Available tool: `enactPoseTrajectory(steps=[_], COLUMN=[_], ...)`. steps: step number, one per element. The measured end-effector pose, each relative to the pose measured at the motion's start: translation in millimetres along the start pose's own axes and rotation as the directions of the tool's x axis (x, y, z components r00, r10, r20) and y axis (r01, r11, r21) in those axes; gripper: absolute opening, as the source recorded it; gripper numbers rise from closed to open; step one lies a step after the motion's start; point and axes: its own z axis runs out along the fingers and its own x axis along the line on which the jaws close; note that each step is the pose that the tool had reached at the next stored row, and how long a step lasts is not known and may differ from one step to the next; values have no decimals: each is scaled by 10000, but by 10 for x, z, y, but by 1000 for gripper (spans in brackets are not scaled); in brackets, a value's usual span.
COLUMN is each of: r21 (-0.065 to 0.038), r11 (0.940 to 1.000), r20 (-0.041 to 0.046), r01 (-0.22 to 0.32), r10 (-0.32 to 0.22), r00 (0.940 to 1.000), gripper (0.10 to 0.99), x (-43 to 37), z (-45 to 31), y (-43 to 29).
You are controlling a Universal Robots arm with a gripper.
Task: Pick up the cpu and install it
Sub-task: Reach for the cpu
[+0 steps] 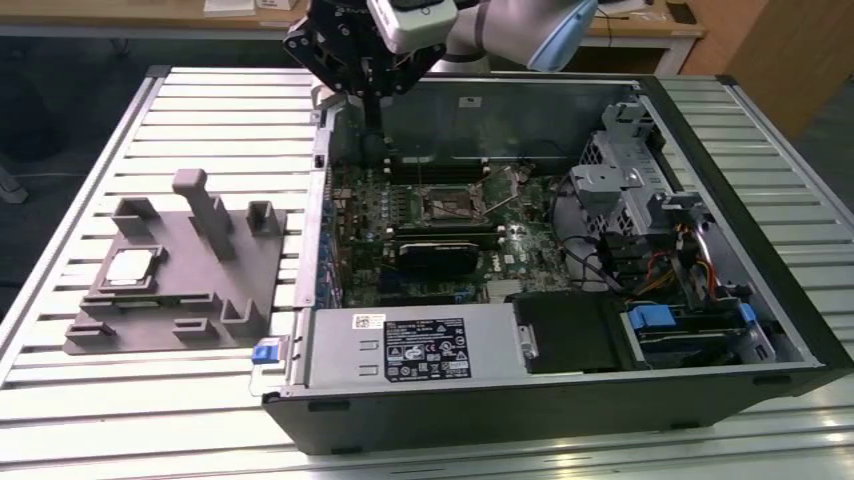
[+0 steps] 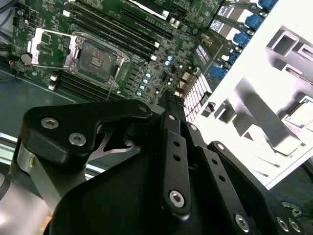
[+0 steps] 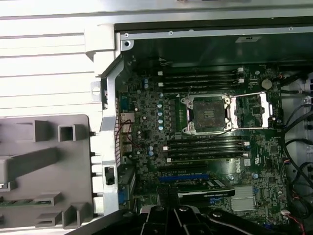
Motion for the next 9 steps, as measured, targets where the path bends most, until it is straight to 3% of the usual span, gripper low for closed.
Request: enactPoseTrajectory(steps=[9], r21=[-1], r11=[10000], r20=[1], r01=[0], r10=[0], r00=[10000], gripper=[106], x=[148], z=[-2], y=[-11])
